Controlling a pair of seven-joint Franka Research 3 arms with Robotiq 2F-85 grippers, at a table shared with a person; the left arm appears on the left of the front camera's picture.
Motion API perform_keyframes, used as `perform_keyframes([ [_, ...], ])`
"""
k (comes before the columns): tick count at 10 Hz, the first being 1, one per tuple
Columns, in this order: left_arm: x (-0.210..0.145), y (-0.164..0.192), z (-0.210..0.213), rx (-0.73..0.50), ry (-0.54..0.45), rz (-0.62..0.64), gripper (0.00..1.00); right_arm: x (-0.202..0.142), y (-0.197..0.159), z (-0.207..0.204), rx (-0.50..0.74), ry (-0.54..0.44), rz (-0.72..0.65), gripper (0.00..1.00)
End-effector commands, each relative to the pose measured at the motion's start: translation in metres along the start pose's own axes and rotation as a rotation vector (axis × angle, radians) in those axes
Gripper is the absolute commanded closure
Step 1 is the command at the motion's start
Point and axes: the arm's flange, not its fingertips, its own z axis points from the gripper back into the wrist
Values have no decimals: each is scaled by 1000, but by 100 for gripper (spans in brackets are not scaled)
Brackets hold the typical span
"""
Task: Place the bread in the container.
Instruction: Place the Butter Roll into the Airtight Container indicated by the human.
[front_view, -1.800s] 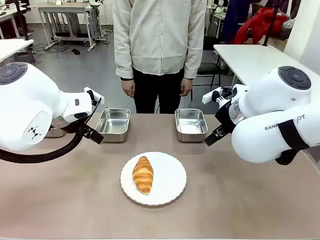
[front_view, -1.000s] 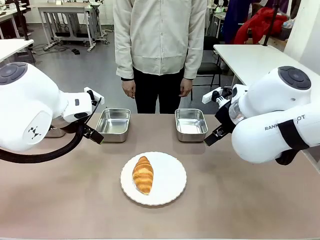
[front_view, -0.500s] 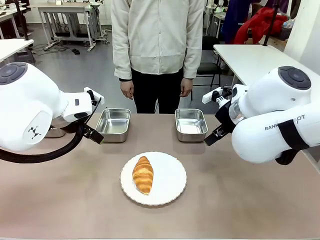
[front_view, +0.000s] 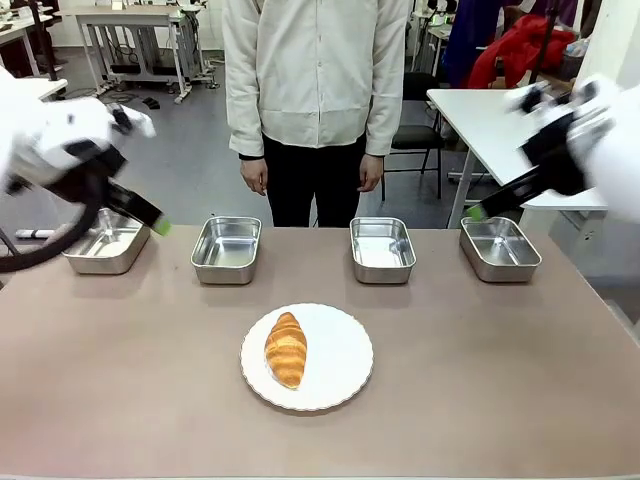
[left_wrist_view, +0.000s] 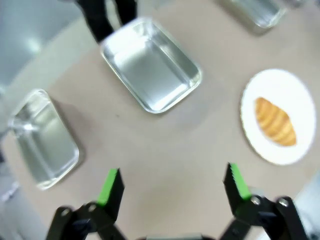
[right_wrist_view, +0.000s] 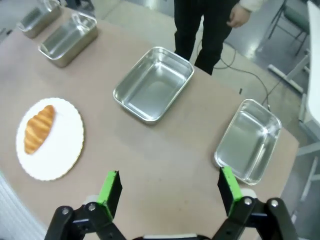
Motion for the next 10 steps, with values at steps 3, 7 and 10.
perform_keyframes([
  [3, -38, 117, 52, -243, -6, -235, 0, -32, -72, 49, 91, -31, 34, 0],
  [7, -53, 115, 68, -198, -17, -210, 0, -37, -75, 57, 76, -38, 14, 0],
  [10, -53, 115, 68, -198, -17, -210, 0, -37, -75, 57, 76, -38, 14, 0],
])
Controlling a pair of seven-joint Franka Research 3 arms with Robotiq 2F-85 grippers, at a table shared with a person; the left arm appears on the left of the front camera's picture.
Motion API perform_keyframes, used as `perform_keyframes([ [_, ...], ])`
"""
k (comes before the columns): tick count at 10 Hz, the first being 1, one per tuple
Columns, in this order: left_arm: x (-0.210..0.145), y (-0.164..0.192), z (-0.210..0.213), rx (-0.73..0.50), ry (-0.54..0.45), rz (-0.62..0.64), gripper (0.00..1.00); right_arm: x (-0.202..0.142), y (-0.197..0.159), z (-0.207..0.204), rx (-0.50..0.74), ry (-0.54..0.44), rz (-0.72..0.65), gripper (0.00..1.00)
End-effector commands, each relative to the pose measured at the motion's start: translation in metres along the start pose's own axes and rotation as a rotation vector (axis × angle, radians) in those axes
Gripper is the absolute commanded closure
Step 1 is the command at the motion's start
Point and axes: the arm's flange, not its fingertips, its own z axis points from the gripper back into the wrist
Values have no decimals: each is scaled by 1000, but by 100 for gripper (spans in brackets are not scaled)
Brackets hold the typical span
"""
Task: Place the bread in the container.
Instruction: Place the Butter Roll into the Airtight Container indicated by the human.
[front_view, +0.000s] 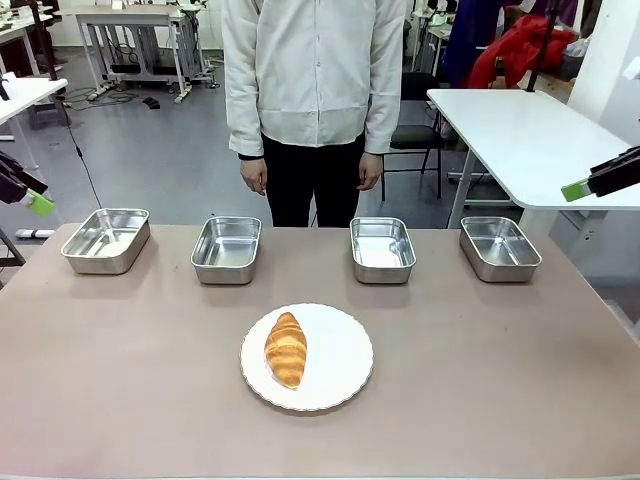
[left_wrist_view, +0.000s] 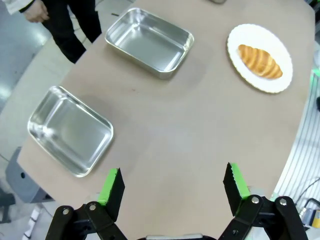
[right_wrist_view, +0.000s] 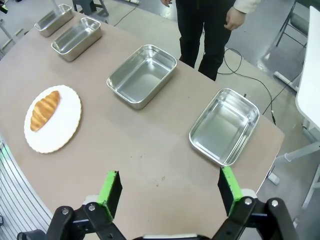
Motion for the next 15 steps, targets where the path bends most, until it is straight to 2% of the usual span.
perform_keyframes([
  [1, -2, 2, 0, 0, -2, 0, 0, 0, 0, -1, 3, -1, -1, 0],
  [3, -12, 32, 30, -74, -70, -33, 0, 5, -41, 26, -3, -49, 2, 0],
  [5, -24, 54, 51, -85, -151, -50, 0, 1, -68, 39, 28, -64, 43, 0],
  [10, -52, 68, 79, -93, -377, -51, 0, -14, -111, 40, 109, -98, 80, 0],
  [14, -53, 70, 87, -87, -409, -44, 0, -21, -121, 42, 123, -127, 59, 0],
  [15, -51, 70, 87, -76, -391, -8, 0, -20, -117, 45, 135, -141, 63, 0],
])
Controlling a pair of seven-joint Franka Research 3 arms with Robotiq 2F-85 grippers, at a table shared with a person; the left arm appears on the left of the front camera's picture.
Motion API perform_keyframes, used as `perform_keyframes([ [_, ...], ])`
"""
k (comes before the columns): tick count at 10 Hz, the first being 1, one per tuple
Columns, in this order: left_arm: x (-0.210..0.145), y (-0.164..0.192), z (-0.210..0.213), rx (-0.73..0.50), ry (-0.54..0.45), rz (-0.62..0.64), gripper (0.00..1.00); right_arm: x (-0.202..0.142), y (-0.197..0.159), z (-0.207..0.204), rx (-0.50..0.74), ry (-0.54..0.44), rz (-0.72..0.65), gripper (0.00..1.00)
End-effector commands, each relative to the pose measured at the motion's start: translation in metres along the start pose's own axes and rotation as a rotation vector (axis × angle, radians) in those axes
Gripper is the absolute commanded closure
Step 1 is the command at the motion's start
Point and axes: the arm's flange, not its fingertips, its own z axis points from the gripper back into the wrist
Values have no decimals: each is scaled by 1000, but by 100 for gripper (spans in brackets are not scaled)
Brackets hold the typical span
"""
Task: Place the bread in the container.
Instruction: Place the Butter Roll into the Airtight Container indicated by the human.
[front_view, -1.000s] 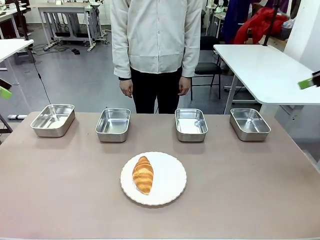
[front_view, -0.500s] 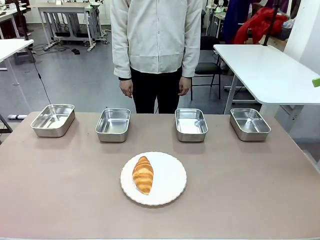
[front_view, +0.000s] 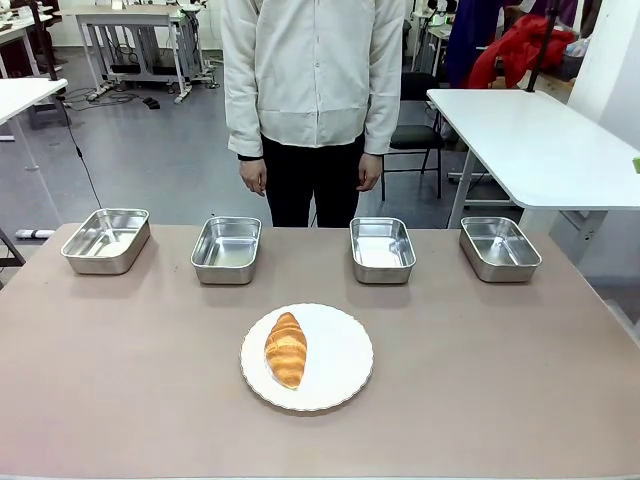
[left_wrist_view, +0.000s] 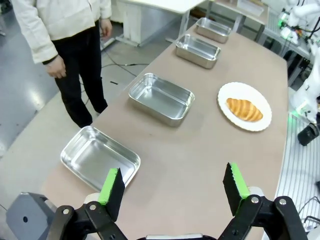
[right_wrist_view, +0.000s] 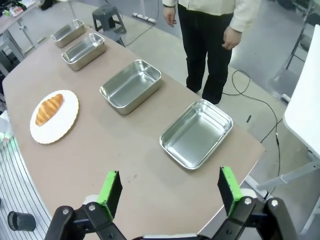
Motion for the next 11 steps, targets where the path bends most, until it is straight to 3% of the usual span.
perform_keyframes([
  [1, 4, 3, 2, -5, -18, 22, 0, 5, 5, 5, 18, -33, 35, 0],
  [4, 3, 4, 1, 5, -4, 79, 0, 7, 10, 8, 12, -34, 40, 0],
  [5, 3, 3, -1, -10, 28, 63, 0, 8, 10, 7, 11, -18, 24, 0],
  [11, -2, 2, 1, 4, 6, 42, 0, 9, 12, 8, 8, -15, 18, 0],
])
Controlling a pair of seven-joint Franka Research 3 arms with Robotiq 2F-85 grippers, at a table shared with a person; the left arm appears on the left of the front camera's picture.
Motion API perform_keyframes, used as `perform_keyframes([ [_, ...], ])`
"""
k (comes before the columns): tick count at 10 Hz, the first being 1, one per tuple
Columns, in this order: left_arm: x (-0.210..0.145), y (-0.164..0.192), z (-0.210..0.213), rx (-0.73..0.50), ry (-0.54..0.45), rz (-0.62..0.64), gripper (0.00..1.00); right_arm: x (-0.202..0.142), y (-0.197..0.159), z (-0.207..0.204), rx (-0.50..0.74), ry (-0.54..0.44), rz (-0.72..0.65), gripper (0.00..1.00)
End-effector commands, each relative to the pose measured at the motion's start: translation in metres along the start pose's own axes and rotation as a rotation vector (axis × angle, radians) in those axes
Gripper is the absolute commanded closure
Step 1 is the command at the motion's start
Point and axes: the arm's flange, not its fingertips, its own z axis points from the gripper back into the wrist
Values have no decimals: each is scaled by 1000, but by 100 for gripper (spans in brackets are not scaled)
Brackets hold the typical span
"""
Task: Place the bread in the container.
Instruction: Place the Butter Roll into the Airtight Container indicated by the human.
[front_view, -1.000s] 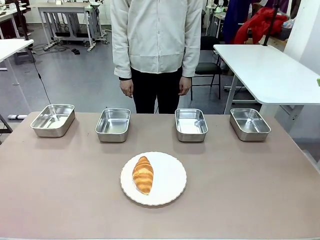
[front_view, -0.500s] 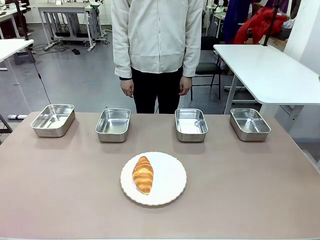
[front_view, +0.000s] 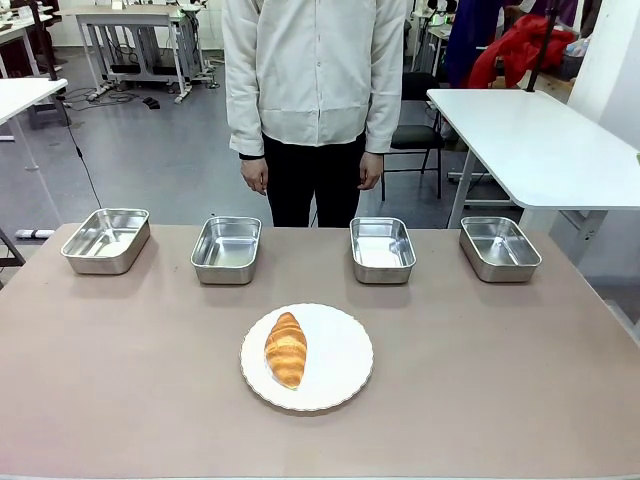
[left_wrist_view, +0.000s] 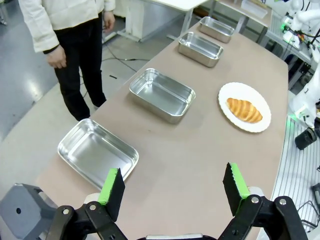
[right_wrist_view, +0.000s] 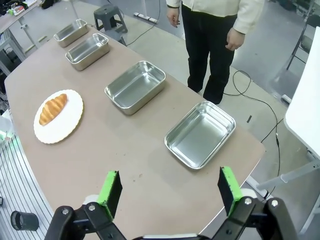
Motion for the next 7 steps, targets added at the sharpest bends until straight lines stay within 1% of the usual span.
perform_keyframes([
  [1, 1, -2, 1, 1, -8, -12, 0, 1, -1, 0, 10, -20, 14, 0],
  [7, 1, -2, 1, 1, -8, -12, 0, 1, -1, 0, 10, -20, 14, 0],
])
